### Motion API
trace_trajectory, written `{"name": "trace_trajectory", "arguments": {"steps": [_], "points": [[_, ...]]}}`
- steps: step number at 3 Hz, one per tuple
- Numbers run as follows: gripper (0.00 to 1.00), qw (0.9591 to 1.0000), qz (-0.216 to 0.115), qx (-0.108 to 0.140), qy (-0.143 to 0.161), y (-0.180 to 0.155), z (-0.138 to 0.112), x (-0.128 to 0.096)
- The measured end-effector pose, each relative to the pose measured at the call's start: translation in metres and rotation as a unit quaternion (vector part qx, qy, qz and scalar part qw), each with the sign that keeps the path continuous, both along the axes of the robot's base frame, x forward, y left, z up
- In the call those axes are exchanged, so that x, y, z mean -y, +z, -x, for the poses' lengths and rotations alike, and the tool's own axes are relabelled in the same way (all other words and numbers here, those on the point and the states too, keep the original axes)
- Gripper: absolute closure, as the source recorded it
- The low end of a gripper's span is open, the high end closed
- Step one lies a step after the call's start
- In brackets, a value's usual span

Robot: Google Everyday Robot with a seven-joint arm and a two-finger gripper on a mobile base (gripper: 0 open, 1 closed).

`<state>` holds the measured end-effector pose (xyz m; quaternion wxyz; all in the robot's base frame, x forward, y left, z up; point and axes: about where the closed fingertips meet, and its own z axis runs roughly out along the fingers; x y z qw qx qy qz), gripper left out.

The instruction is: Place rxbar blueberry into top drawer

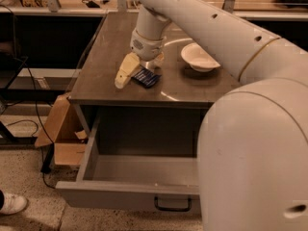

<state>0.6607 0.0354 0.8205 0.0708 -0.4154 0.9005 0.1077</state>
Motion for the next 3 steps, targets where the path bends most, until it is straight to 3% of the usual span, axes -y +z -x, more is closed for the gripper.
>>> {"name": "trace_trajectory", "arguments": {"steps": [1,3], "points": [[0.18,1.0,0.0,0.0,0.0,-0.0001,0.0,-0.0001],[0.65,1.0,0.0,0.0,0.0,-0.0001,-0.0001,-0.0001]]}}
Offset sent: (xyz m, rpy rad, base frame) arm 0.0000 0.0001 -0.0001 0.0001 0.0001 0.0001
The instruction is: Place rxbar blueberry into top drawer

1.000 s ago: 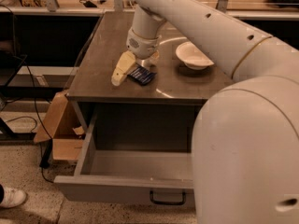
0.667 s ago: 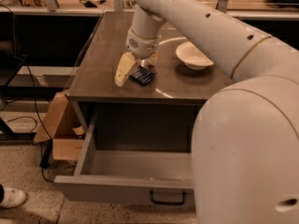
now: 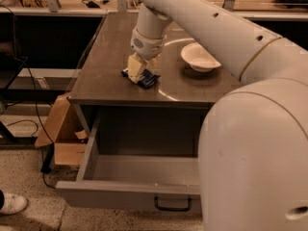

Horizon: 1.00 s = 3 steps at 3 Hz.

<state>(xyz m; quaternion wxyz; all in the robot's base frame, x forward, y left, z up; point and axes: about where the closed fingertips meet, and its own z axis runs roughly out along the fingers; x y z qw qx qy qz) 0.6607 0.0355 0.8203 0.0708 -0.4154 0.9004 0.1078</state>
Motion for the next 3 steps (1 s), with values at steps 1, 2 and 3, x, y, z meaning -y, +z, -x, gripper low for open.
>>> {"name": "trace_trajectory", "arguments": {"steps": [1,2,3], "points": [[0.88,1.0,0.0,0.0,0.0,0.0,0.0,0.0],[1.0,1.0,0.0,0.0,0.0,0.0,0.0,0.0],[1.0,1.0,0.0,0.0,0.0,0.0087,-0.0002,0.0]]}}
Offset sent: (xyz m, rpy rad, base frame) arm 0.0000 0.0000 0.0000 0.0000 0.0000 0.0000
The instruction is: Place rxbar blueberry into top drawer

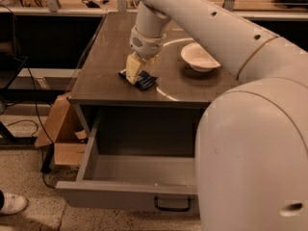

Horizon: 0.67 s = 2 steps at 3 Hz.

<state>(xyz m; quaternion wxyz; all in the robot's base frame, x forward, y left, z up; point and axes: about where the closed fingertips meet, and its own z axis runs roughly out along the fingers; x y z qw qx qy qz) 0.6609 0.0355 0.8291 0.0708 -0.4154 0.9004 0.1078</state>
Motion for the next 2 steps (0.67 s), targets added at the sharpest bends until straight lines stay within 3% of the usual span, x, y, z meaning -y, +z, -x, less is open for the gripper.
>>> {"name": "trace_trajectory", "arguments": {"steps": [1,2], "points": [[1.0,1.0,0.0,0.0,0.0,0.001,0.0,0.0],[1.0,0.9987,-0.027,0.038,-0.021,0.022,0.025,0.017]]}}
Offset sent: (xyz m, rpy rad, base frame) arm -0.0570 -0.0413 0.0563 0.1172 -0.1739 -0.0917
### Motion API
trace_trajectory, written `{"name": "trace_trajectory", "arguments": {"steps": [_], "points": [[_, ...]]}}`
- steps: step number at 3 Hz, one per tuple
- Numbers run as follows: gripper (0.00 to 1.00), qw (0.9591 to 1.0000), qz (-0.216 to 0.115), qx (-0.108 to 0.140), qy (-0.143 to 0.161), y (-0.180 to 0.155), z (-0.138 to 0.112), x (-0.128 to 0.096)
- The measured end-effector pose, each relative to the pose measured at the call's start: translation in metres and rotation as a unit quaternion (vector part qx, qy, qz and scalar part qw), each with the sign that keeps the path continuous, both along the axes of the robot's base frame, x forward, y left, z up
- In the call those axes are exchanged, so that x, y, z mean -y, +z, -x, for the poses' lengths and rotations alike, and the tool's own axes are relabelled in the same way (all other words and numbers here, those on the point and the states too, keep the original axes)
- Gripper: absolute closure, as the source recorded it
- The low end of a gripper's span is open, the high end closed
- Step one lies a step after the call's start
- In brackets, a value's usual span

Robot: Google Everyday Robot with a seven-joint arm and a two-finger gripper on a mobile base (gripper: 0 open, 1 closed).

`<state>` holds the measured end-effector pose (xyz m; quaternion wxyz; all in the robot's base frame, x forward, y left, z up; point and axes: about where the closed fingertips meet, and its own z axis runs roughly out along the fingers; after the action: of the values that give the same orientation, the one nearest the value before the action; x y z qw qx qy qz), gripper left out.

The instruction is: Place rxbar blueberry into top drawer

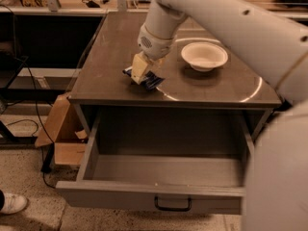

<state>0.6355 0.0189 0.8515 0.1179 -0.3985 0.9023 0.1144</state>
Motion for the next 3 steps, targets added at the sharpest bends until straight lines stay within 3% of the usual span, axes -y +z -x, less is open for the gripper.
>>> {"name": "trace_trajectory", "arguments": {"steps": [2,3], "points": [[1.0,0.9976,-0.034,0.05,-0.031,0.027,0.063,0.045],[1.0,0.9974,-0.029,0.055,-0.037,0.022,0.063,0.049]]}}
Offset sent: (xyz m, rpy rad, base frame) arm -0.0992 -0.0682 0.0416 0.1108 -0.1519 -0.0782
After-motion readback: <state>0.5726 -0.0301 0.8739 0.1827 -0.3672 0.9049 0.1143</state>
